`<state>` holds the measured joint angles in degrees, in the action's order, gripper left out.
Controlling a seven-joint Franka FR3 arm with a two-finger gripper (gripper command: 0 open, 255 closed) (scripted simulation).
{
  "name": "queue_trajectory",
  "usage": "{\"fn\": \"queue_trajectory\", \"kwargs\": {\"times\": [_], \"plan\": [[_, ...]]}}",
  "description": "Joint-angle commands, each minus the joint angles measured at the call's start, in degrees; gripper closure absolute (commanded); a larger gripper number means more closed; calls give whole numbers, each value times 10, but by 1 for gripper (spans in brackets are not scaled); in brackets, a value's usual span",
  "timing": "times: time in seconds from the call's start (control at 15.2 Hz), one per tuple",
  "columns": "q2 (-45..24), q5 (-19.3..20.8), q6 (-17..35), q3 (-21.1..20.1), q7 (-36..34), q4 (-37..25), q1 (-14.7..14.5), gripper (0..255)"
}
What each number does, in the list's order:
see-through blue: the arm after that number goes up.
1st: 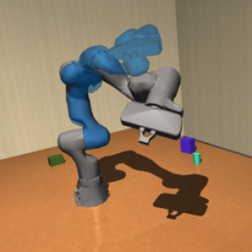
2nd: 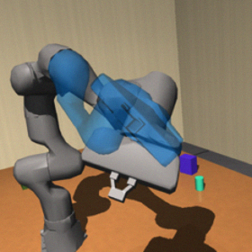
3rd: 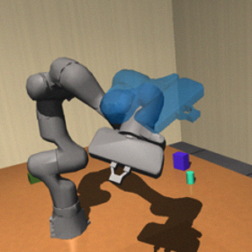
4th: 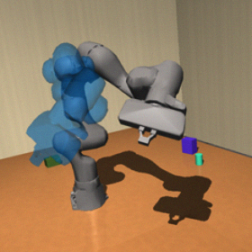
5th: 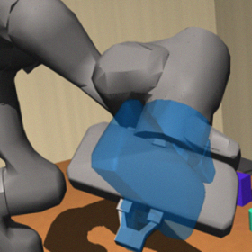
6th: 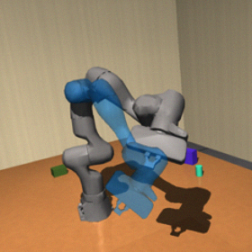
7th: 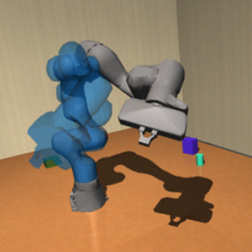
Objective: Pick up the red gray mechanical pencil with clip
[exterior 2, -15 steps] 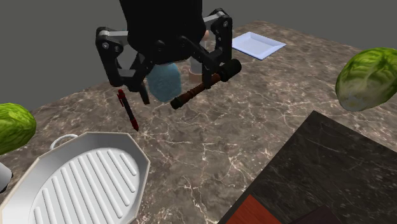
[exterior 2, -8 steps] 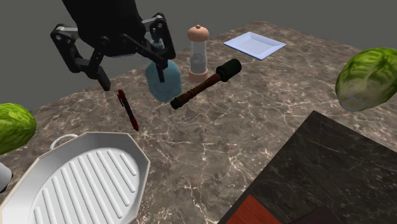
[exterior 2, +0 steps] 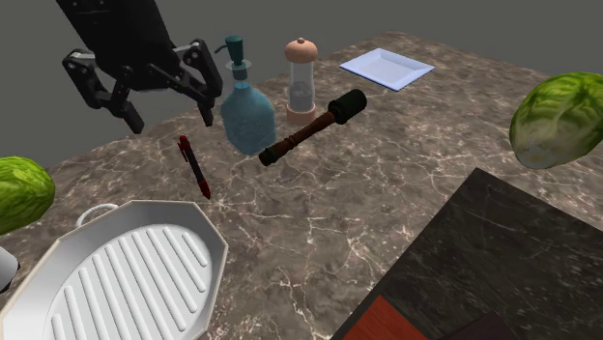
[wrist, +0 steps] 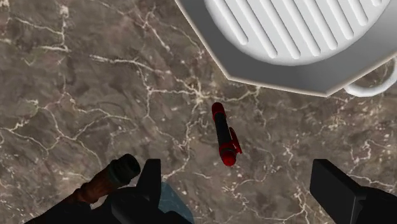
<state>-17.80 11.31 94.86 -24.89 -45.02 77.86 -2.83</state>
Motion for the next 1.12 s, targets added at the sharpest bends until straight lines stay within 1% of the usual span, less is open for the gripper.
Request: {"fn": "queue_trajectory", "kwargs": {"times": [0.0, 0.2, 0.33, 0.4, 0.99, 1.06], "plan": [[1, 0, 16, 1, -2, 16, 2, 0], [4, -1, 40, 1, -3, 44, 5, 0], [4, -1, 45, 1, -4, 49, 5, 0], [4, -1, 45, 1, -4, 49, 5, 255], [4, -1, 45, 1, -4, 49, 5, 255], [3, -1, 37, 1, -3, 40, 4, 255]]}}
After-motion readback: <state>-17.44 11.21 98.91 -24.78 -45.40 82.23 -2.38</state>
